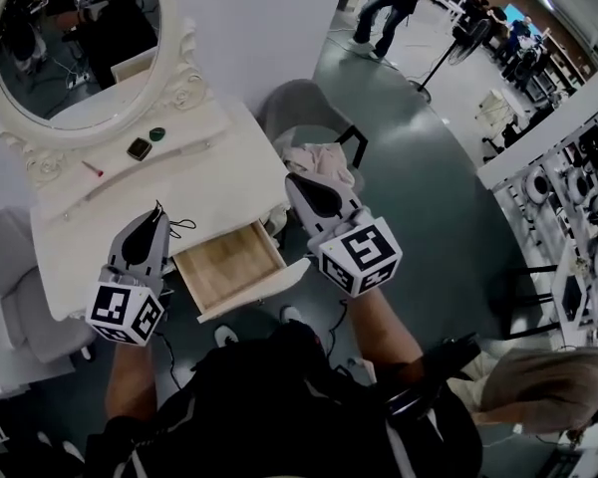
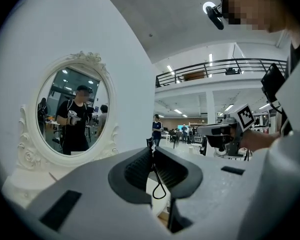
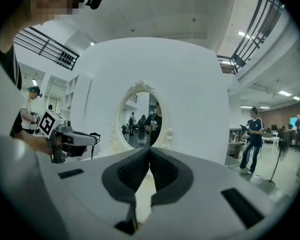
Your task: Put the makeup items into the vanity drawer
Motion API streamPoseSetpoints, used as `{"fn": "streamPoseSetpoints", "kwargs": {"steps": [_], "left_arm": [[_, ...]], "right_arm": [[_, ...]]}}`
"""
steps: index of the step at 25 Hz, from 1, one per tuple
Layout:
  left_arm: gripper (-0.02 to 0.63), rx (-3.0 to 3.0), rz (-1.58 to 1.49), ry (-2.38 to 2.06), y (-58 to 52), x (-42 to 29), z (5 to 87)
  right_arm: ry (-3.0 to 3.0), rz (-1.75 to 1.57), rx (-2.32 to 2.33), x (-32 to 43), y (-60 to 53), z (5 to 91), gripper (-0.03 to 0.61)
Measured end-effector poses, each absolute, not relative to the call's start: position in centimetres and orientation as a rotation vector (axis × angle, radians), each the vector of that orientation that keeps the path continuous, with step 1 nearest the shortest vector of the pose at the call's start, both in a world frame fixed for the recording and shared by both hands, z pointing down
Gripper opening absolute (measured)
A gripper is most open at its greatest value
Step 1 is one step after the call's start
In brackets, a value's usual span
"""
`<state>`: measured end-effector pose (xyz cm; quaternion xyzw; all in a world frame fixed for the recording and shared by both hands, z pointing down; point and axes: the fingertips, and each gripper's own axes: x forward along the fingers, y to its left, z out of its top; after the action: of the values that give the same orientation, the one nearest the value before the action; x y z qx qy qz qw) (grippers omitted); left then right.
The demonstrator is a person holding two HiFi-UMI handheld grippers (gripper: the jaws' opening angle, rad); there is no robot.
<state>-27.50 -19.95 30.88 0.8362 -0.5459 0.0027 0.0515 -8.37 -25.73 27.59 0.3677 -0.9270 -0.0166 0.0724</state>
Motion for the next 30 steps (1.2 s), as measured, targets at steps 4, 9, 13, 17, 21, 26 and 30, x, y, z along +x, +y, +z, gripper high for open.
{"fn": "streamPoseSetpoints", "kwargs": {"steps": [4, 9, 13, 17, 21, 26, 30], "left_arm": [[0.027, 2.528, 0.085, -1.643, -21.3, -26.7, 32.7], [0.028, 2.448, 0.217, -1.635, -22.4, -26.0, 37.2], [0.028, 2.350, 0.258, -1.598, -23.1, -25.3, 41.4], [0.028, 2.261, 0.320, -1.607, -24.1, -25.7, 45.3], [0.028, 2.208, 0.380, -1.550, -24.4, -25.0, 49.9], [0.028, 2.164, 0.465, -1.432, -23.9, -23.2, 55.4], [0.027, 2.073, 0.448, -1.392, -24.1, -22.7, 59.2]], "right_arm": [[-2.783, -0.038, 1.077, -8.1, -27.2, 28.2, 0.005], [-2.793, -0.013, 1.009, -7.8, -28.6, 29.9, 0.005], [-2.787, 0.060, 0.982, -6.9, -29.7, 31.7, 0.005], [-2.774, 0.097, 0.963, -6.5, -30.8, 33.2, 0.005], [-2.741, 0.148, 0.971, -6.0, -31.7, 35.5, 0.005], [-2.699, 0.202, 0.997, -5.1, -32.0, 37.8, 0.005], [-2.673, 0.231, 1.014, -4.4, -32.0, 39.3, 0.005]]}}
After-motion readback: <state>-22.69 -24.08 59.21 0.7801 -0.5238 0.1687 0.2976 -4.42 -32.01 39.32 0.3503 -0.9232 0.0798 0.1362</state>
